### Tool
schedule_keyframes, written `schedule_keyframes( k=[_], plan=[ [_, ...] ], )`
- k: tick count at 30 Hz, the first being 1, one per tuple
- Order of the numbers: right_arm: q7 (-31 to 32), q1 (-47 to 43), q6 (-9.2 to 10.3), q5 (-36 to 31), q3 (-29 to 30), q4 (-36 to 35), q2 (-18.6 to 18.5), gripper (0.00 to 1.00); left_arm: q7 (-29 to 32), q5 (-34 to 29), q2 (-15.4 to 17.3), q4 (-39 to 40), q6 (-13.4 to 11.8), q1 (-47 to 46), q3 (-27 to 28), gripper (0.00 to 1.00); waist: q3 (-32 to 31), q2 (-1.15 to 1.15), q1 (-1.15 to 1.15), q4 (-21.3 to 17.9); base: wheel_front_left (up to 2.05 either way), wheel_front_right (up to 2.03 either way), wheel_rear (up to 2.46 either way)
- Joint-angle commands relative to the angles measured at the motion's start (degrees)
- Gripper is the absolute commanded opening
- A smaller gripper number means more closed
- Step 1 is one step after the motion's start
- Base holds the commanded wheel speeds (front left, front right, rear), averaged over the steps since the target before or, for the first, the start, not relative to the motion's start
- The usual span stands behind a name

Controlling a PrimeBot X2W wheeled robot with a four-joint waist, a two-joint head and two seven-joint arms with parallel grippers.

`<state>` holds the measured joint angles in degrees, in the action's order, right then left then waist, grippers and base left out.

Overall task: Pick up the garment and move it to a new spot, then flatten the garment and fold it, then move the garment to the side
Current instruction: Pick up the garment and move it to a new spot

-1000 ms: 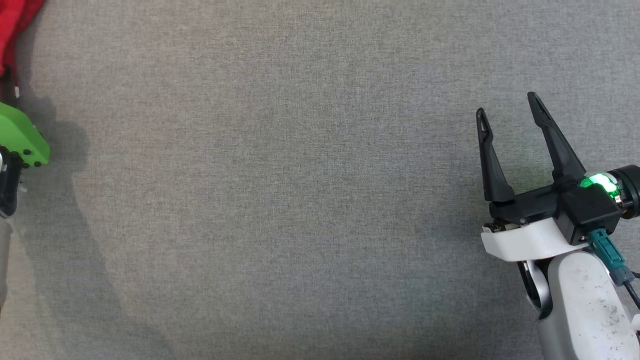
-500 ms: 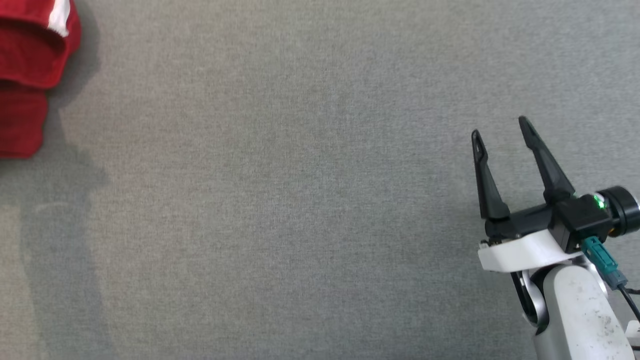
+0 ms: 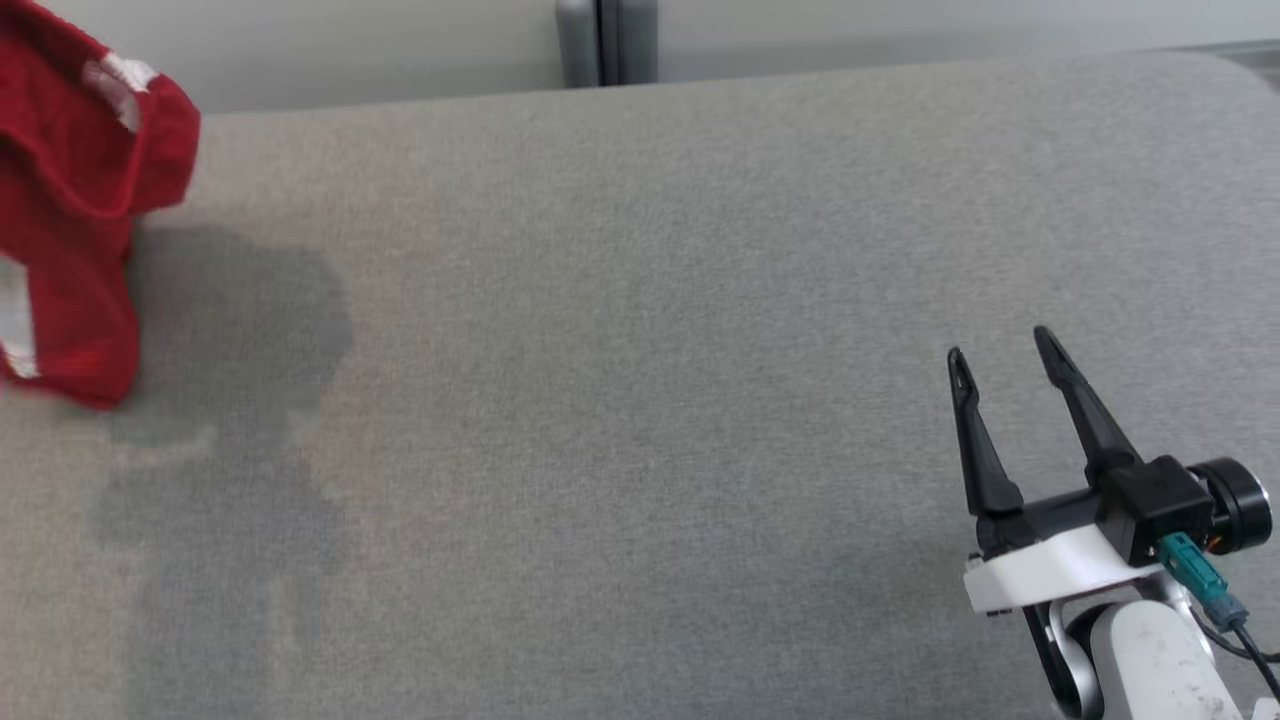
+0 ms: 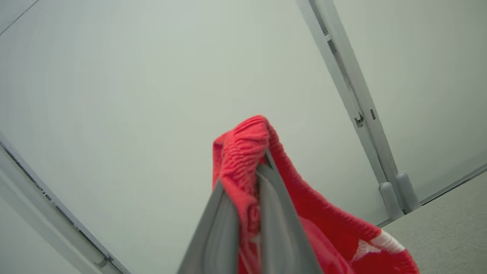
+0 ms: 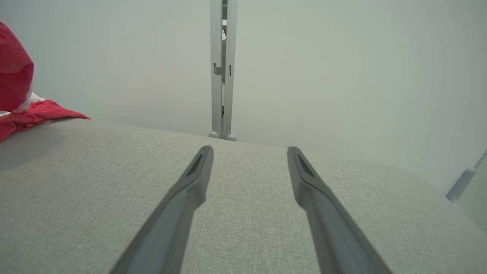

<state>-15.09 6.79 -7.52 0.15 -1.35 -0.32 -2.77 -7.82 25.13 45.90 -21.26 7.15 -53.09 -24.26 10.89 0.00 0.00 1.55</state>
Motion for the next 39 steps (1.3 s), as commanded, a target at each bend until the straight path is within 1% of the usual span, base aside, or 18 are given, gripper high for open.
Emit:
schedule_keyframes(
  k=[1, 4, 8, 12, 16, 18, 20, 25, 27, 29, 32, 33, 34, 35, 36, 37, 39],
  plan=[
    [-0.11, -1.24, 0.06, 0.33, 0.14, 0.27, -0.21, 1.0, 0.56, 0.17, 0.51, 1.68, 0.15, 1.0, -0.49, 0.0, -4.06, 0.0, 0.0, -3.16, 0.0, 0.0, 0.0],
    [-0.11, -2.36, 0.06, 0.47, 0.37, 0.4, -0.21, 1.0, 2.17, 0.65, 0.88, 6.5, 0.25, 1.78, -2.55, 0.0, -5.51, 0.0, 0.0, -4.54, 0.0, 0.0, 0.0],
    [-0.12, -3.3, 0.06, 0.67, 0.78, 0.14, -0.2, 1.0, 3.39, 0.89, 0.18, 12.67, 0.32, 2.95, -6.58, 0.0, -5.97, 0.0, 0.0, -6.17, 0.0, 0.0, 0.0],
    [-0.12, -3.56, 0.06, 0.81, 0.72, -0.05, -0.21, 1.0, 2.53, 1.35, -2.94, 16.44, 0.35, 4.22, -11.67, 0.0, -5.28, 0.0, 0.0, -7.58, 0.0, 0.0, 0.0],
    [-0.11, -2.5, 0.06, 1.22, 0.49, -0.1, -0.2, 1.0, 1.08, 1.81, -8.39, 15.7, 0.31, 4.48, -18.0, 0.0, -3.8, 0.0, 0.0, -8.74, 0.0, 0.0, 0.0],
    [-0.11, -1.62, 0.06, 1.51, 0.28, -0.13, -0.2, 1.0, 0.03, 1.42, -11.88, 13.54, 0.31, 3.63, -21.51, 0.0, -2.73, 0.0, 0.0, -9.33, 0.0, 0.0, 0.0],
    [-0.12, -0.94, 0.06, 1.91, 0.06, -0.05, -0.2, 1.0, -1.61, 1.72, -16.1, 10.45, 0.32, 2.57, -24.73, 0.0, -1.54, 0.0, 0.0, -10.01, 0.0, 0.0, 0.0],
    [-0.11, 1.52, 0.06, 3.04, -0.12, 0.6, -0.19, 1.0, -5.29, 3.27, -26.56, -0.85, 0.32, 0.8, -30.69, 0.0, 2.18, 0.0, 0.0, -12.25, 0.0, 0.0, 0.0],
    [-0.12, 2.28, 0.06, 3.35, -0.07, 0.86, -0.2, 1.0, -6.13, 3.96, -30.16, -5.42, 0.32, 0.22, -32.42, 0.0, 3.56, 0.0, 0.0, -13.17, 0.0, 0.0, 0.0],
    [-0.12, 3.01, 0.06, 3.67, 0.09, 1.1, -0.19, 1.0, -6.72, 4.77, -33.3, -9.59, 0.32, -0.19, -33.65, 0.0, 4.85, 0.0, 0.0, -14.05, 0.0, 0.0, 0.0],
    [-0.12, 3.67, 0.06, 4.02, 0.61, 1.52, -0.19, 1.0, -7.18, 5.56, -37.04, -14.83, 0.33, -0.58, -35.06, 0.0, 6.34, 0.0, 0.0, -14.88, 0.0, 0.0, 0.0],
    [-0.12, 3.97, 0.06, 4.18, 0.72, 1.71, -0.17, 1.0, -7.31, 5.68, -38.11, -16.62, 0.33, -0.77, -35.65, 0.08, 6.78, 0.0, 0.0, -15.08, 0.0, 0.0, 0.0],
    [-0.12, 4.16, 0.06, 4.25, 0.83, 1.78, -0.18, 1.0, -7.41, 5.92, -38.87, -17.77, 0.33, -0.9, -35.92, 0.24, 7.07, 0.0, 0.0, -15.18, 0.0, 0.0, 0.0],
    [-0.12, 4.35, 0.06, 4.33, 0.97, 1.9, -0.19, 1.0, -7.46, 6.37, -39.64, -19.15, 0.33, -0.81, -36.05, 0.63, 7.31, 0.0, 0.0, -15.24, 0.0, 0.0, 0.0],
    [-0.12, 4.39, 0.06, 4.34, 1.01, 2.05, -0.18, 1.0, -7.37, 6.74, -40.21, -20.22, 0.33, -0.63, -36.15, 0.95, 7.42, 0.0, 0.0, -15.28, 0.0, 0.0, 0.0],
    [-0.11, 4.41, 0.06, 4.39, 1.07, 2.18, -0.18, 1.0, -7.37, 6.86, -40.85, -20.83, 0.33, -0.78, -36.12, 1.0, 7.51, 0.0, 0.0, -15.28, 0.0, 0.0, 0.0],
    [-0.12, 4.49, 0.06, 4.38, 1.31, 2.35, -0.21, 1.0, -7.38, 7.06, -41.74, -20.91, 0.33, -0.77, -35.45, 1.0, 7.6, 0.0, 0.0, -15.11, 0.0, 0.0, 0.0]
  ],
)
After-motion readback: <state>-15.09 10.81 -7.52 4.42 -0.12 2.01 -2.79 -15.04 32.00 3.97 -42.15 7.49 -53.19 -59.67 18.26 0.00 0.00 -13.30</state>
